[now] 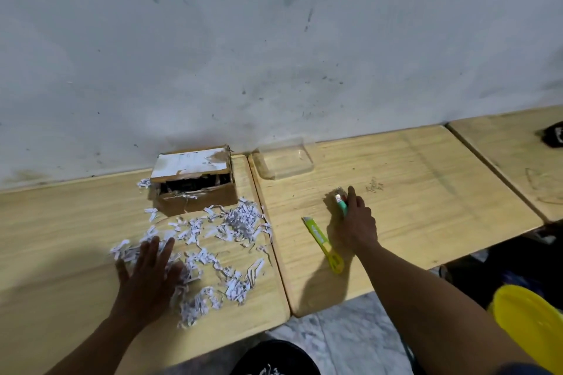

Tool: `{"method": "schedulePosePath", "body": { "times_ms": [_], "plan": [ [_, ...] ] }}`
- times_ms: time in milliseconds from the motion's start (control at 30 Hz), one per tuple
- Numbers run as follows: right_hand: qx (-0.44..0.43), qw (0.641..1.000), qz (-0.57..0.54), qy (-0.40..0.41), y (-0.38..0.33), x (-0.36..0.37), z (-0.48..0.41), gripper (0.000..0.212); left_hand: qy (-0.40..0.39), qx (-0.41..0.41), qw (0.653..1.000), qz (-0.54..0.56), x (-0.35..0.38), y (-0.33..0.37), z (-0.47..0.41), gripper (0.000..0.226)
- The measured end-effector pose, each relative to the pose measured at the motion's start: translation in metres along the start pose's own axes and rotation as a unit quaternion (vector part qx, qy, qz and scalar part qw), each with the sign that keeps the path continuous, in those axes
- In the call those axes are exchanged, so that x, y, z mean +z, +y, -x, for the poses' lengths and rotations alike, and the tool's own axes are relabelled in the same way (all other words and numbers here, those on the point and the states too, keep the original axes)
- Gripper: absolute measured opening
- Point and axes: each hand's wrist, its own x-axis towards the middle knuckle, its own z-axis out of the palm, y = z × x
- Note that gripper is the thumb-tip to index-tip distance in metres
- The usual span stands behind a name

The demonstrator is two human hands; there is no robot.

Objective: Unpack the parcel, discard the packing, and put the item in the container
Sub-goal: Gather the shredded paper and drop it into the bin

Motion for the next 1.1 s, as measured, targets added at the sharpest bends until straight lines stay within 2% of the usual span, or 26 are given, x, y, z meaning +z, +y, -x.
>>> {"method": "schedulePosePath", "body": {
  "times_ms": [167,300,433,533,600,733,867,933,1000,1100],
  "plan": [
    [-0.053,0.998,-0.013,-0.003,0.013,0.004,0.001,0.083,0.008,0.004,1.0,0.008,0.001,0.01,-0.004,0.084],
    [-0.024,0.998,0.05,-0.023,0.01,0.009,-0.001,0.078,0.021,0.002,1.0,-0.003,0.0,0.009,-0.006,0.076],
    [-0.025,0.996,0.083,0.003,-0.005,0.006,0.002,0.076,0.026,-0.026,0.999,0.013,-0.015,0.016,-0.012,0.075],
    [-0.148,0.985,0.059,0.063,-0.032,0.001,0.011,0.065,0.046,-0.037,0.998,0.023,-0.024,0.015,-0.013,0.077],
    [-0.253,0.965,-0.011,0.073,-0.055,0.003,0.023,0.059,0.057,-0.05,0.997,0.028,-0.028,0.011,-0.013,0.076],
    [-0.35,0.932,-0.097,0.013,-0.095,0.021,0.043,0.053,0.079,-0.101,0.989,0.077,-0.031,0.004,-0.016,0.077],
    [-0.337,0.926,-0.151,-0.085,-0.13,0.046,0.04,0.06,0.045,-0.128,0.986,0.097,-0.024,-0.01,-0.026,0.081],
    [-0.332,0.927,-0.135,-0.109,-0.143,0.059,0.035,0.064,0.013,-0.107,0.989,0.101,-0.021,-0.011,-0.032,0.084],
    [-0.34,0.925,-0.114,-0.126,-0.151,0.065,0.035,0.066,0.013,-0.064,0.991,0.117,-0.02,-0.006,-0.033,0.089],
    [-0.396,0.904,-0.109,-0.119,-0.155,0.063,0.05,0.063,0.043,-0.016,0.985,0.165,-0.026,0.003,-0.025,0.071]
  ]
}}
